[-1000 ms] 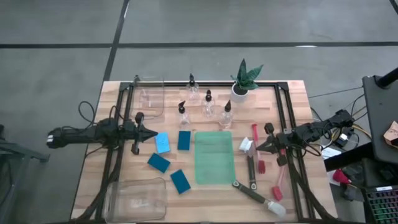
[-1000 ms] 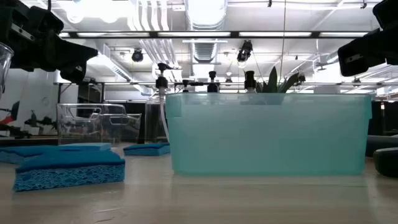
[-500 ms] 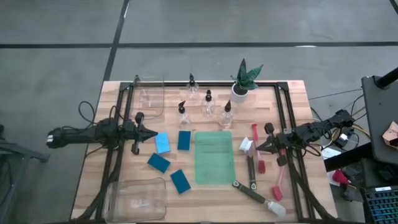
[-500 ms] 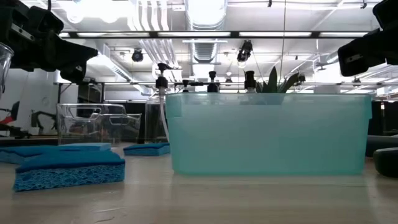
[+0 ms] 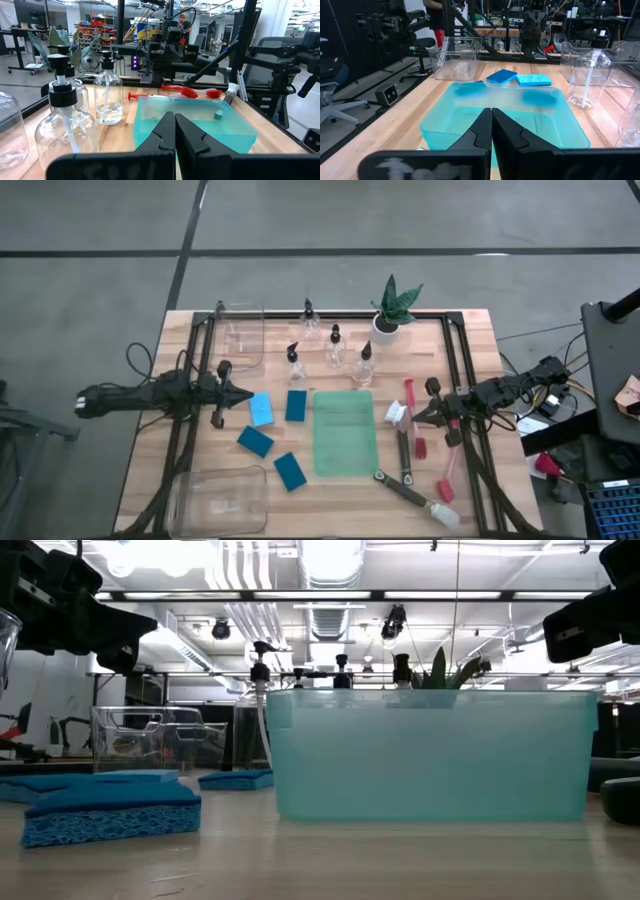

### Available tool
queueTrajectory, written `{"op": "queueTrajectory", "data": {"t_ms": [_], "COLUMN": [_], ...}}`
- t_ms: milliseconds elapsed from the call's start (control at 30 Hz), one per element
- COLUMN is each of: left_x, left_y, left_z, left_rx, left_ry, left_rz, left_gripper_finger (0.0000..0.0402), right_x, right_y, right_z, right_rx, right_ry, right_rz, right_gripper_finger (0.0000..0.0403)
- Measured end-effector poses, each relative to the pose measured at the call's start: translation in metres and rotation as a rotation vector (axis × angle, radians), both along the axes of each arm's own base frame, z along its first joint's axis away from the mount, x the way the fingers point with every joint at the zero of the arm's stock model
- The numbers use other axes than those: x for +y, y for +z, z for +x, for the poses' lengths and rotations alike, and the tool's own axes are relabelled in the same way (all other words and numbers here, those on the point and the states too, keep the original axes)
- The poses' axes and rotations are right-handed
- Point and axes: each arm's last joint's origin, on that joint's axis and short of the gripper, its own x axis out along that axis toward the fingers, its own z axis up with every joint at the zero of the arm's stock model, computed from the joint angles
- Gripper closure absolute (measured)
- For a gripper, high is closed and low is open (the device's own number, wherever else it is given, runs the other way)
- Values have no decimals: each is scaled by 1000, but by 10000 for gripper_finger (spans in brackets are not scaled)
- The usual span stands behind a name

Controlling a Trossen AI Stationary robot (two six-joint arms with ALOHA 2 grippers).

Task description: Pick & Place Kitchen Sink Supplies

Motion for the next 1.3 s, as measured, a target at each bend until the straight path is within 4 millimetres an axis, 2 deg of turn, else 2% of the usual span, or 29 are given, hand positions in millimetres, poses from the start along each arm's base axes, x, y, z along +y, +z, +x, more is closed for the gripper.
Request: {"op": "queueTrajectory", "data": {"t_ms": [267,400,567,667,867,1033,1300], "left_x": [0,0,0,0,0,0,0], "left_y": [0,0,0,0,0,0,0], "left_z": [0,0,0,0,0,0,0], "left_rx": [0,0,0,3,3,4,4], "left_ry": [0,0,0,0,0,0,0], "left_rz": [0,0,0,0,0,0,0], "left_gripper_finger": [401,401,401,401,401,401,401], "right_x": [0,-5,-10,-13,-16,-20,-16], "right_y": [0,3,20,26,37,46,52], "right_z": [0,1,1,0,-3,-7,-3], "right_rx": [0,-34,-160,-224,-339,-438,-399], "right_ry": [-1,-193,-360,-432,-464,-492,-401], "right_rz": [0,23,499,682,769,909,1046], "right_gripper_finger": [394,394,394,394,394,394,390]}}
